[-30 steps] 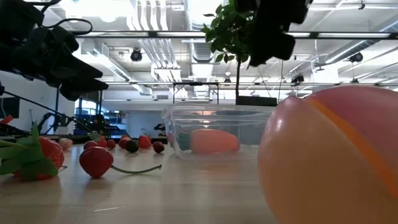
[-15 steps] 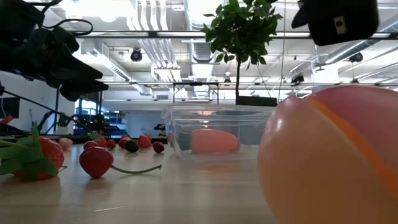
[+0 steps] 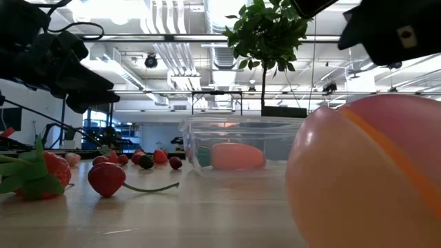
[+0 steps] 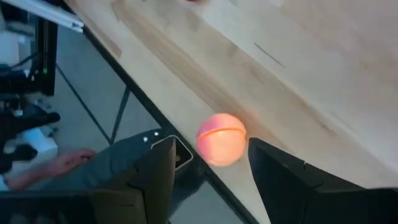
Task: Pick and placing Produce into tupperware
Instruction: Put the light pink peach into the transparent bin
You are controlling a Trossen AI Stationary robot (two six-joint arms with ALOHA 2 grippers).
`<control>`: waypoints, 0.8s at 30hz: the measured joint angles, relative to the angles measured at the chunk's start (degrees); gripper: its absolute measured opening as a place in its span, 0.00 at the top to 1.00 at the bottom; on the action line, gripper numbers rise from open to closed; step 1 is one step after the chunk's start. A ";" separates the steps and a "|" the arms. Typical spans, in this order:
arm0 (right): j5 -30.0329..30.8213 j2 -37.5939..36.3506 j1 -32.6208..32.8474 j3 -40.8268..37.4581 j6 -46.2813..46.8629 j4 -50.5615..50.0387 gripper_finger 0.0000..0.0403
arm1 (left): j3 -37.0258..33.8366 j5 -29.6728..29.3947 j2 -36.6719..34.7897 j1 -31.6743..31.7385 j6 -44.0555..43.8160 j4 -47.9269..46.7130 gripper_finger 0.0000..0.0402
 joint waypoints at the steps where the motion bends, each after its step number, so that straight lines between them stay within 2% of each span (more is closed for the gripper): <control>1: -0.10 0.91 0.28 0.78 0.83 -0.27 0.52 | 0.00 -0.06 0.19 0.01 0.00 0.09 0.41; 5: -0.48 5.10 1.68 5.40 3.84 -0.57 0.49 | 0.00 -0.09 0.52 0.01 0.00 0.15 0.41; 11: -0.03 12.33 2.50 14.48 12.06 -9.24 0.36 | 0.00 -0.05 0.48 0.00 0.00 0.01 0.41; 15: 0.14 17.34 2.92 23.35 15.84 -21.39 0.28 | 0.00 -0.06 0.50 0.00 0.00 0.07 0.41; 20: 3.95 23.14 3.84 36.15 22.44 -37.53 0.23 | 0.00 -0.05 0.52 -0.01 0.00 0.05 0.41; 24: 4.59 27.85 4.03 45.57 24.59 -43.93 0.20 | 0.00 -0.02 0.51 -0.01 0.00 -0.01 0.41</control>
